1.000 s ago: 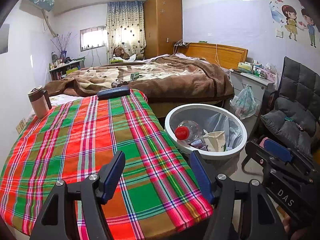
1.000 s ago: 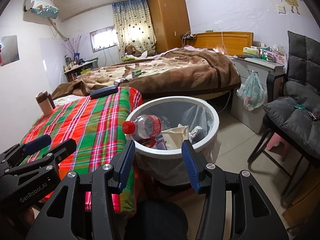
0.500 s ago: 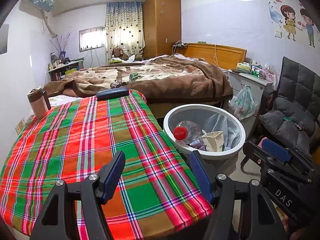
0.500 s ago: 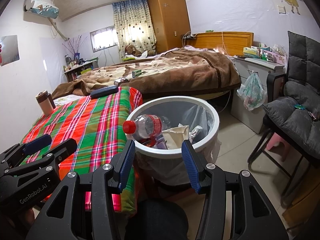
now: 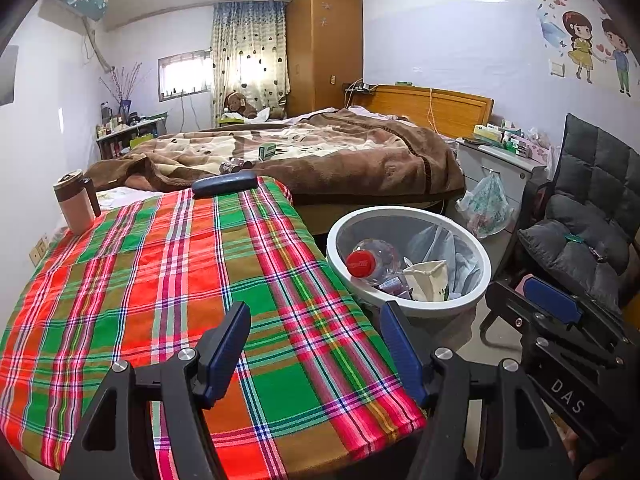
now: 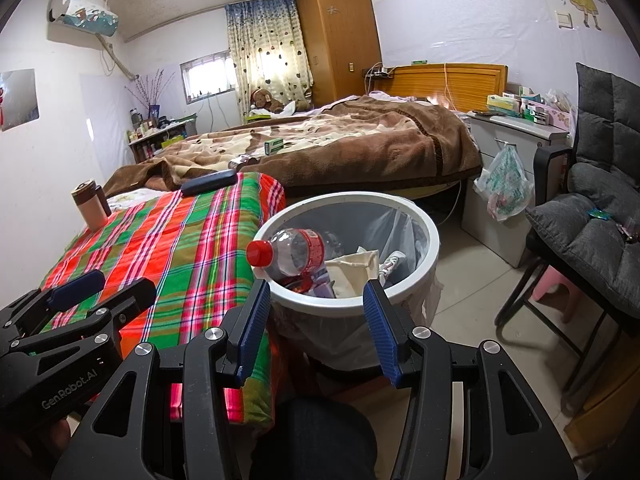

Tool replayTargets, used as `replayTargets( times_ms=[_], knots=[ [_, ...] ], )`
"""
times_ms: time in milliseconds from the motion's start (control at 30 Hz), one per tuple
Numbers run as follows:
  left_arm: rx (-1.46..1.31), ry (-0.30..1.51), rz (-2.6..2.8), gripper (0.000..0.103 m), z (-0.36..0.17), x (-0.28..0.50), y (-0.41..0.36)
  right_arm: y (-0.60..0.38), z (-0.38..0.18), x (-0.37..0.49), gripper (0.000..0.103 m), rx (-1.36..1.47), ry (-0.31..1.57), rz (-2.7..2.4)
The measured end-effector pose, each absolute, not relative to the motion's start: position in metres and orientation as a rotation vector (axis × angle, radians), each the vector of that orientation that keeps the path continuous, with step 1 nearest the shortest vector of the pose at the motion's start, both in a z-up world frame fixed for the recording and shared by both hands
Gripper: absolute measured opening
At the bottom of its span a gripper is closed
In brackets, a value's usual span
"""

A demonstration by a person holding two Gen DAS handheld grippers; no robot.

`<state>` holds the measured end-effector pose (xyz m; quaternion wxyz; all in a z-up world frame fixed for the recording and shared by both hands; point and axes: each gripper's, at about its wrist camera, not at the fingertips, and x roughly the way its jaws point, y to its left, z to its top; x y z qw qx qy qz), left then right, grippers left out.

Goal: Collect trash

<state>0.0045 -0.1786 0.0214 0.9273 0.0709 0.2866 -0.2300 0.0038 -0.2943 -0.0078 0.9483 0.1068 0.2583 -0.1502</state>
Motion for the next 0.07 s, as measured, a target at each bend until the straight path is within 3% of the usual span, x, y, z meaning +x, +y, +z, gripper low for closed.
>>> replayTargets(
  times_ms=[67],
  knots=[
    [0.146,0.588,-0.470,0.067,0.0208,0.0049,-0.1786,-0.2934,-0.0078,0.0034,0.050,0.217,0.527,-0.306]
  ],
)
